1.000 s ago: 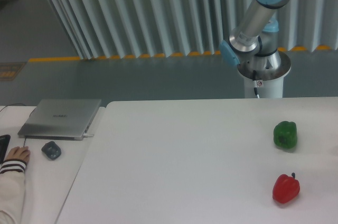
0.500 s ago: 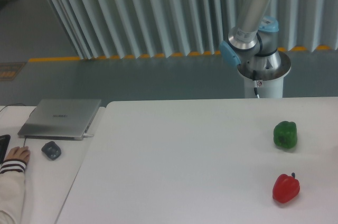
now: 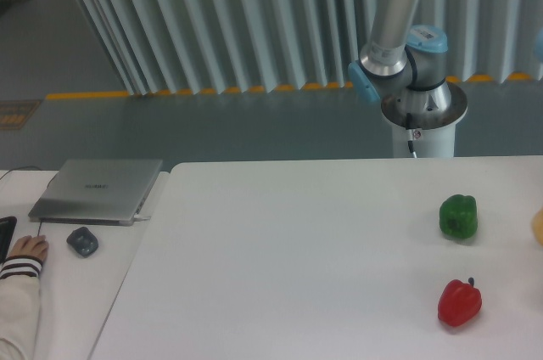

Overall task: Place the triangular bread on the table
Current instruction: 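Carry the triangular bread slice in and lower it beside the red pepper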

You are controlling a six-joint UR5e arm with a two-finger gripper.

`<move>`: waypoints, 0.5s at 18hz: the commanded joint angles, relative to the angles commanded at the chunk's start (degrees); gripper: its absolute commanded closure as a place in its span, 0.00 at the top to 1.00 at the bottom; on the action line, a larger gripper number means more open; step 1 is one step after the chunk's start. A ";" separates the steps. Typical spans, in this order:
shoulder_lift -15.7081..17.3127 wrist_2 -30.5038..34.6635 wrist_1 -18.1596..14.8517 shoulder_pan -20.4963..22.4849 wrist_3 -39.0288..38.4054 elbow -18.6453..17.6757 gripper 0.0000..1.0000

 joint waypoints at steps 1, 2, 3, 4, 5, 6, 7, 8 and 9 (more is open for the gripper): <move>0.00 0.70 0.09 -0.80 -0.61 -0.53 0.33; 0.00 1.92 0.70 -1.76 -2.10 -0.88 0.33; -0.09 3.24 2.71 -2.82 -4.03 -1.32 0.33; 0.00 4.73 5.42 -3.52 -5.44 -2.45 0.33; 0.09 6.05 7.89 -3.96 -5.89 -4.03 0.33; 0.09 7.20 10.61 -4.32 -5.89 -5.70 0.33; -0.17 9.21 15.42 -4.41 -5.98 -7.37 0.33; -0.61 10.10 18.17 -4.58 -5.89 -7.65 0.33; -1.23 10.89 19.33 -4.67 -5.98 -7.65 0.33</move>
